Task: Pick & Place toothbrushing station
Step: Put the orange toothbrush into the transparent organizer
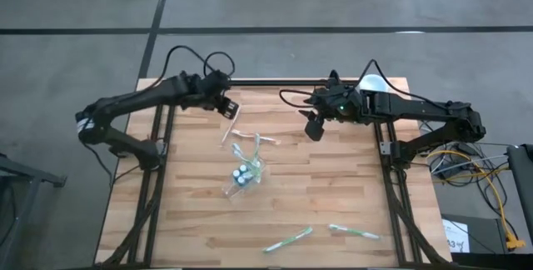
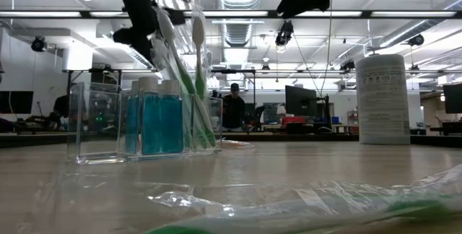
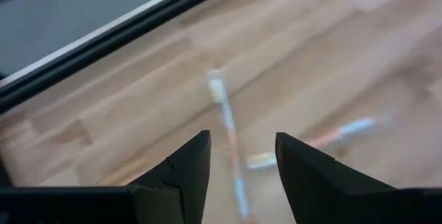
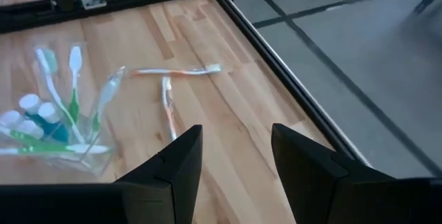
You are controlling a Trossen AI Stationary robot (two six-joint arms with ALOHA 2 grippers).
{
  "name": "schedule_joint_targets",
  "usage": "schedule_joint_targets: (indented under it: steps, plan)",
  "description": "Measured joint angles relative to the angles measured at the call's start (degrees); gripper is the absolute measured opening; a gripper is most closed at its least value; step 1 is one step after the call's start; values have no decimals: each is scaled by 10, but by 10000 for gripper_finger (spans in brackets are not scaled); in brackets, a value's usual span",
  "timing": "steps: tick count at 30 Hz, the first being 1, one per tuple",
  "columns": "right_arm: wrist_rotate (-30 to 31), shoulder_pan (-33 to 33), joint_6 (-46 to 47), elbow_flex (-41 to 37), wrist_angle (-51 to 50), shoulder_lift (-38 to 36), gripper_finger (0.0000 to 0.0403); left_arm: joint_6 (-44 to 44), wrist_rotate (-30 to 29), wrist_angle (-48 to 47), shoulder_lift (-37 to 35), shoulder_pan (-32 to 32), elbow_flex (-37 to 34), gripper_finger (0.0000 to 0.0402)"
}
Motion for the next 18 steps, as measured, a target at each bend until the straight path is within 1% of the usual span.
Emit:
schedule_joint_targets:
  steps: [4,7,13,18]
  plan:
    - [0,0,22,0,-4,0,169,3,8,0,27,49,0,167]
    - [-1,0,32,0,-5,0,169,19,28,12,46,70,0,167]
    - [-1,0,30,0,-5,0,169,93,64,78,99,78,0,167]
    - [-1,0,30,0,-5,0,169,100,64,90,141,82,0,167]
